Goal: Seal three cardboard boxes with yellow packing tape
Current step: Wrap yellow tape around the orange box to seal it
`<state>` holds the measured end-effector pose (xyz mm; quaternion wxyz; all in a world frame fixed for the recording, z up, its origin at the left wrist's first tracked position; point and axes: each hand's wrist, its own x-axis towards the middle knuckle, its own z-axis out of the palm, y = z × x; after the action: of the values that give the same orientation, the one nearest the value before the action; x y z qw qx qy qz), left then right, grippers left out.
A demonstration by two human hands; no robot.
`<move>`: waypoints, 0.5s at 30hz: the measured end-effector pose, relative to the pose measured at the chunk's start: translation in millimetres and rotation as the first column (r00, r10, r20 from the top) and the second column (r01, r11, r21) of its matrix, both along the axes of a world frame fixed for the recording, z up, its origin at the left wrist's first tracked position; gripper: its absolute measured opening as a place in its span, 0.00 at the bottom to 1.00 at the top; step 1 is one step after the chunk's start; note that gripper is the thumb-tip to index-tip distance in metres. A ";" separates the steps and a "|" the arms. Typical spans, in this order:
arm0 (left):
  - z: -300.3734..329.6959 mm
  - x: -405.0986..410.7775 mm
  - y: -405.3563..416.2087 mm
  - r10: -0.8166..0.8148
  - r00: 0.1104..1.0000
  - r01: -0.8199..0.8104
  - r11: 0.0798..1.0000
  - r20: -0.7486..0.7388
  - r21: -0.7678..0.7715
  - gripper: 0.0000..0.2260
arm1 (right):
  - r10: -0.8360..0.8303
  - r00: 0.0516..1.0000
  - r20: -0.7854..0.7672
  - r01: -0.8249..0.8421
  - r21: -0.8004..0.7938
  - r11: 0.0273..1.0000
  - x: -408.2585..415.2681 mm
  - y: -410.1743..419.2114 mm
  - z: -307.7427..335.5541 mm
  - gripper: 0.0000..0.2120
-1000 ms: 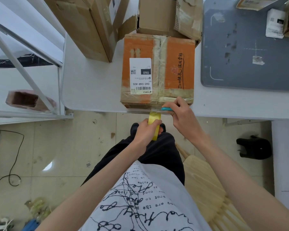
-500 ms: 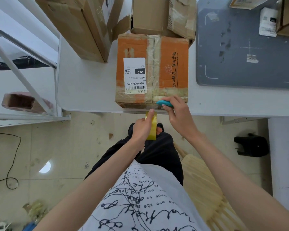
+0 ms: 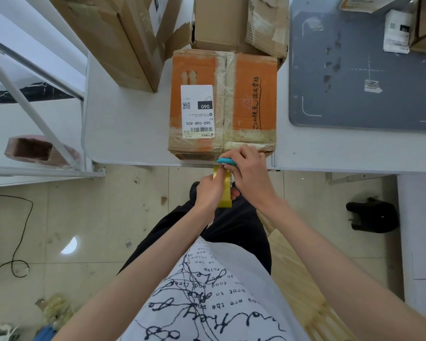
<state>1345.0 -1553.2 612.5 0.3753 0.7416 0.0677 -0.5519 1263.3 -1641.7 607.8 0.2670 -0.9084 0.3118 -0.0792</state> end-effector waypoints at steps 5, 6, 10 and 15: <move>0.4 -0.8 -0.6 -0.002 1.000 0.002 1.000 0.012 -0.003 0.23 | -0.005 1.000 -0.021 0.004 -0.027 1.000 1.4 -0.2 -1.4 0.10; 1.5 -0.9 -0.4 -0.005 1.000 0.005 1.000 0.010 0.000 0.23 | -0.003 1.000 -0.020 0.002 -0.028 1.000 1.1 -0.6 -1.2 0.11; 4.9 -1.2 -0.2 -0.004 1.000 0.004 1.000 0.006 0.000 0.22 | -0.002 1.000 -0.030 0.000 -0.046 0.999 1.4 -0.5 0.4 0.11; 4.7 -1.8 -1.0 -0.012 0.999 0.011 1.000 0.047 0.004 0.23 | -0.022 0.997 -0.069 0.016 -0.083 0.996 5.6 3.4 0.2 0.11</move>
<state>1343.1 -1554.2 617.2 0.3722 0.7555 0.0555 -0.5363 1268.9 -1638.3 608.0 0.2177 -0.9178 0.3261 -0.0629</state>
